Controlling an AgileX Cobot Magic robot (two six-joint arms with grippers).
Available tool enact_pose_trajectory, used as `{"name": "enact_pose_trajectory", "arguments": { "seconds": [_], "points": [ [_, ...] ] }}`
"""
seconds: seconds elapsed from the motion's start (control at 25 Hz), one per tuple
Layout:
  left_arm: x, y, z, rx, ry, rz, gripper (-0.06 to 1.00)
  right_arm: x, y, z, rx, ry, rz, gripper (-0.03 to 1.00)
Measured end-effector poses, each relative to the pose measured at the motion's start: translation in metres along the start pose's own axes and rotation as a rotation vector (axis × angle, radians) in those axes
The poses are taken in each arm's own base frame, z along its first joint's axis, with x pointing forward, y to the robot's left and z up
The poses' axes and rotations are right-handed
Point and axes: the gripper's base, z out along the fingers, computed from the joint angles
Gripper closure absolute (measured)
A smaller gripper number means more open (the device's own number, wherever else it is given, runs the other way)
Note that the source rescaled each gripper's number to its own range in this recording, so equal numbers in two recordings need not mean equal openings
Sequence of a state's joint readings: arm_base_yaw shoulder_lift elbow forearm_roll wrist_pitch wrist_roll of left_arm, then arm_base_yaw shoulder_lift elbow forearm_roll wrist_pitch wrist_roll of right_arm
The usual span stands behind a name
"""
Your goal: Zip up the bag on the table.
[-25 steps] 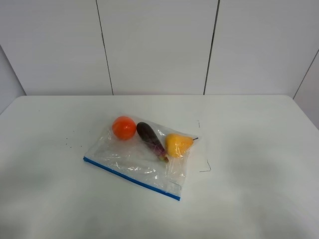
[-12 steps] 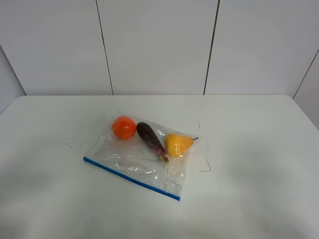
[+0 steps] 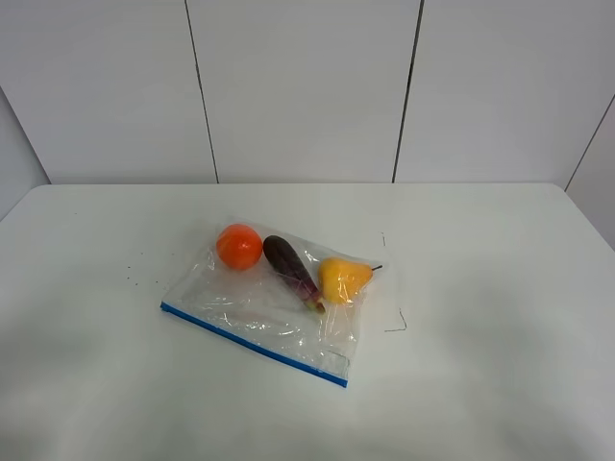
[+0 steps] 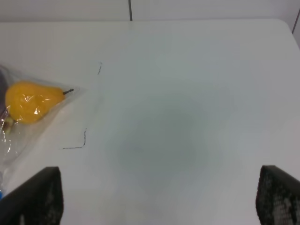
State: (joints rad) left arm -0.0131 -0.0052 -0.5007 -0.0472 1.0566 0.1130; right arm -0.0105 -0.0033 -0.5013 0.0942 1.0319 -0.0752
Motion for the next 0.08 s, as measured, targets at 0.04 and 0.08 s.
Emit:
{"name": "enact_pose_trajectory", "arguments": {
  "seconds": [0.04,0.08],
  "points": [
    [0.0000,0.0000,0.0000,0.000,0.000,0.000,-0.06,0.0000,0.0000,0.0000,0.000,0.000,0.000,0.03],
    [0.0000,0.0000,0.0000,0.000,0.000,0.000,-0.06,0.0000,0.0000,0.0000,0.000,0.000,0.000,0.03]
  ]
}}
